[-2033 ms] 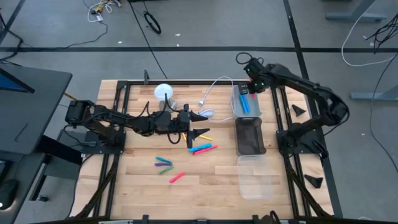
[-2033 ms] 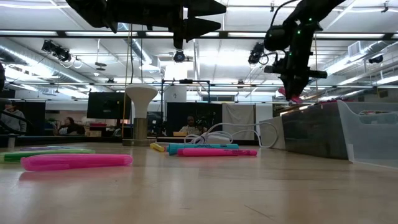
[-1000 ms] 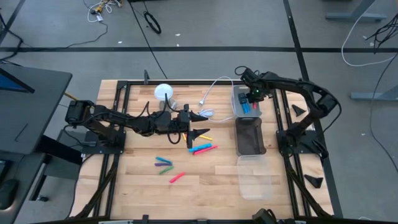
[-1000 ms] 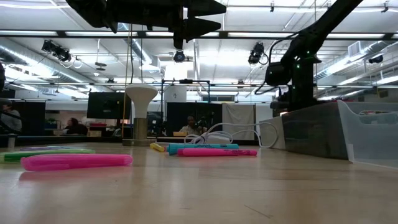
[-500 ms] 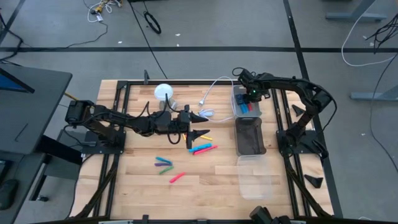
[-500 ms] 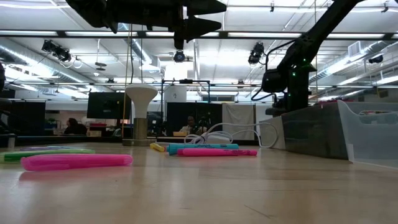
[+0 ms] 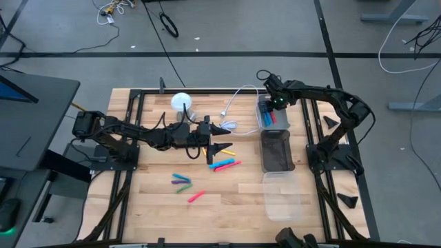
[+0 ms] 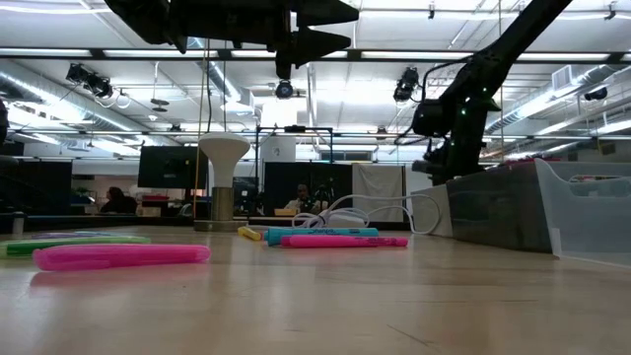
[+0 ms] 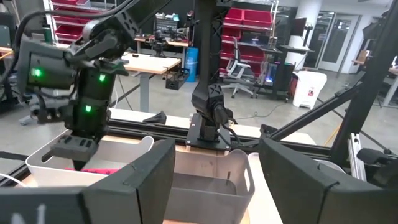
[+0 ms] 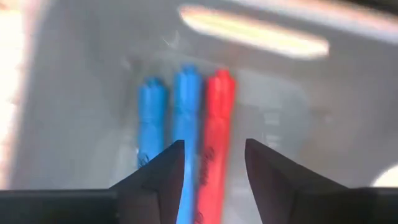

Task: Pick & Place Markers
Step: Put the blue mini marker into the black bin

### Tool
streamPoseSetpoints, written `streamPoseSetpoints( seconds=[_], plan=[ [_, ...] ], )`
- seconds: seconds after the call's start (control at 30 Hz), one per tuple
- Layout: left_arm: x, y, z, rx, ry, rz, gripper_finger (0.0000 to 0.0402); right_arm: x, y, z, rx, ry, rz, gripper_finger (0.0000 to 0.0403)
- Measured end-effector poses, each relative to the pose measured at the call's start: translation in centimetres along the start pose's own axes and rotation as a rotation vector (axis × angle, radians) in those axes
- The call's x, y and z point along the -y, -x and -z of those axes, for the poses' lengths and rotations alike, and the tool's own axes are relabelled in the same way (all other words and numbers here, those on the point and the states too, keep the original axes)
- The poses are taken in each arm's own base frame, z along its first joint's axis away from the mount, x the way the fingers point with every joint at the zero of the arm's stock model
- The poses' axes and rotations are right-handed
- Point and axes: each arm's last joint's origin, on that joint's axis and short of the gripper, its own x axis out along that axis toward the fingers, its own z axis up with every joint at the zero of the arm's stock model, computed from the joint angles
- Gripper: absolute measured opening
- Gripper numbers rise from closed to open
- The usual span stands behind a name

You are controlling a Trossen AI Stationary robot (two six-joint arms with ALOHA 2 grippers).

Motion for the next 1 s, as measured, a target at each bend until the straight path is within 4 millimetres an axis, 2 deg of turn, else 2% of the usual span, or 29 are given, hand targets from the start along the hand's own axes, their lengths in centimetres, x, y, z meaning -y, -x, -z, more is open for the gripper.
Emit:
streamPoseSetpoints(
  seconds=[0.27,0.43,0.57,0.73,1.0],
  plan=[
    [0.0,0.0,0.0,0.0,-0.001,0.0,0.0238,-2.0,4.7,0.9,0.22,0.071,0.016,0.0162],
    [0.0,0.0,0.0,0.0,-0.001,0.0,0.0238,-4.3,8.3,2.7,0.385,0.189,-0.029,0.0162],
    [0.0,0.0,0.0,0.0,-0.001,0.0,0.0238,-6.3,10.4,5.1,0.541,0.352,-0.163,0.0162],
    [0.0,0.0,0.0,0.0,-0.002,0.0,0.0238,-7.9,11.4,9.2,0.699,0.509,-0.365,0.0162],
    [-0.2,0.0,0.0,-0.002,-0.004,-0.005,0.0238,-8.9,10.6,13.9,0.784,0.625,-0.712,0.0162]
  ],
)
